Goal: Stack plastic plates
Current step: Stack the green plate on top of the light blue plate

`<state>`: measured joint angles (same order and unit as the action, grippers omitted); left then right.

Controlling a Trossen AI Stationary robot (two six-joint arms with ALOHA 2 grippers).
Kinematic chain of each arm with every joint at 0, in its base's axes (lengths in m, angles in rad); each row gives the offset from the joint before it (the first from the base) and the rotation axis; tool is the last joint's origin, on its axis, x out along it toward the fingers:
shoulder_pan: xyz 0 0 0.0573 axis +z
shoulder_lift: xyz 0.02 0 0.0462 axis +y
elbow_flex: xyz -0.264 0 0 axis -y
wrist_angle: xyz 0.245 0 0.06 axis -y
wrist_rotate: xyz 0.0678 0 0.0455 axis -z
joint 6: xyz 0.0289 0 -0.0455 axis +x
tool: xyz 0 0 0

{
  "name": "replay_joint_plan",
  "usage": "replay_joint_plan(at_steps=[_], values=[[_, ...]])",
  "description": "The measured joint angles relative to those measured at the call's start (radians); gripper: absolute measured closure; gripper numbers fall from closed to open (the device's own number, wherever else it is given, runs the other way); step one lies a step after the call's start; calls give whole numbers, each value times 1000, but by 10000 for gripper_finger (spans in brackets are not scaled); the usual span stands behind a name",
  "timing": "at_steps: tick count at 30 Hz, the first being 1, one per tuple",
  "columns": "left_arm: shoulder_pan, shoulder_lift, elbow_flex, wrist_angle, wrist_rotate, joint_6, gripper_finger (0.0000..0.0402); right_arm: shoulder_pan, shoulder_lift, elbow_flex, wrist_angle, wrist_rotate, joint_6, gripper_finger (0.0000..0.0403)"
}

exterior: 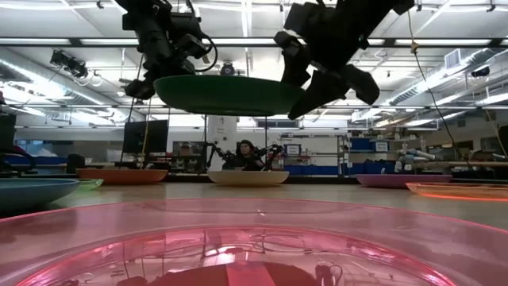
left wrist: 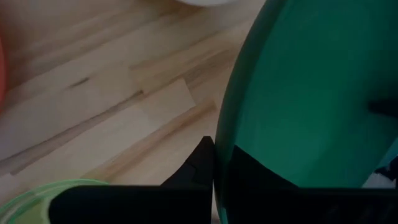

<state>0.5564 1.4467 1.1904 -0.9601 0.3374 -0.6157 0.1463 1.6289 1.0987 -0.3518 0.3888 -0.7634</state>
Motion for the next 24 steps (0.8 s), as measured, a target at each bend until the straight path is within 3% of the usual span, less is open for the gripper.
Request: replay_joint_plan(at_steps=[6, 13, 19, 24], values=[[-21, 0, 0, 11, -16, 21, 384, 20, 4, 0, 23, 16, 8, 280], [-22, 0, 0, 43, -51, 20, 375, 33, 6, -1, 26, -1, 3, 383], [-19, 0, 0, 116, -96, 26, 323, 34, 5, -3, 14, 21, 45, 384], [-19, -3, 33, 88, -88, 27, 264, 71, -15, -2, -39, 111, 63, 386]])
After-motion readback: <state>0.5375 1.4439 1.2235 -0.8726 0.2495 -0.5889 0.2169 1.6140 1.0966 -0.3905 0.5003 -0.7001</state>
